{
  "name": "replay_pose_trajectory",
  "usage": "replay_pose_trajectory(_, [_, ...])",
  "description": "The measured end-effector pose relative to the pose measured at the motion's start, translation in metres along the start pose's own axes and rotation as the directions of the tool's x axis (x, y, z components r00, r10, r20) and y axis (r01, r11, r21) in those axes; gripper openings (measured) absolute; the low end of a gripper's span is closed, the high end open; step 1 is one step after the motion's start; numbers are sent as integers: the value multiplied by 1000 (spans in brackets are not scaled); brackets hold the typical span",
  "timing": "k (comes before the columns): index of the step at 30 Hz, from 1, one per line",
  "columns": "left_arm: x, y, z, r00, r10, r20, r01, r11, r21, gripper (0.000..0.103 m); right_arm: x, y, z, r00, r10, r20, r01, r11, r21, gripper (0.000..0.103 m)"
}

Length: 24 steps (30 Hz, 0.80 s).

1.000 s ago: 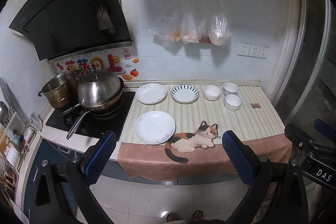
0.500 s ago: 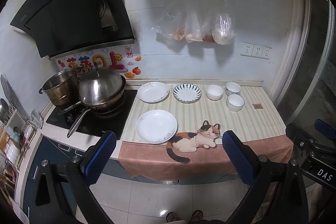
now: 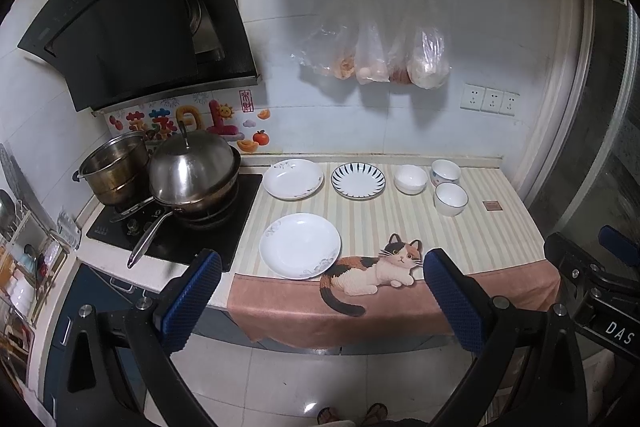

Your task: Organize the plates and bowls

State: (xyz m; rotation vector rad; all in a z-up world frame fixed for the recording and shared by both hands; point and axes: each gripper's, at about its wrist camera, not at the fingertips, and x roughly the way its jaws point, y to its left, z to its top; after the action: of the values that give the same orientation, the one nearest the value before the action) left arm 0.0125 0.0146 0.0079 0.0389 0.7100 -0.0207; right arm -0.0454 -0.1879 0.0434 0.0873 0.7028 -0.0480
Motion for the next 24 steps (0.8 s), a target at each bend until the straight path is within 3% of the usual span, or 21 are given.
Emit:
replay_pose_trajectory(9, [18, 15, 8, 1000, -5, 11, 5, 1000, -3, 103, 14, 14, 6, 1000, 6, -5, -6, 1000, 21, 103])
replay_pose_trajectory(13, [55, 38, 8, 1000, 23, 1, -23, 999, -25, 103, 41, 20, 5, 998, 54, 32, -56, 997, 50, 103])
replay_pose_trajectory(19, [154, 82, -4, 988, 103, -113, -110, 992, -56, 103, 138, 34, -13, 979, 169, -110, -156, 981, 116, 103])
replay_pose_trajectory(24, [248, 119, -23, 955, 96, -279, -140, 980, -142, 103, 236, 57, -23, 953, 207, -220, -190, 977, 97, 103])
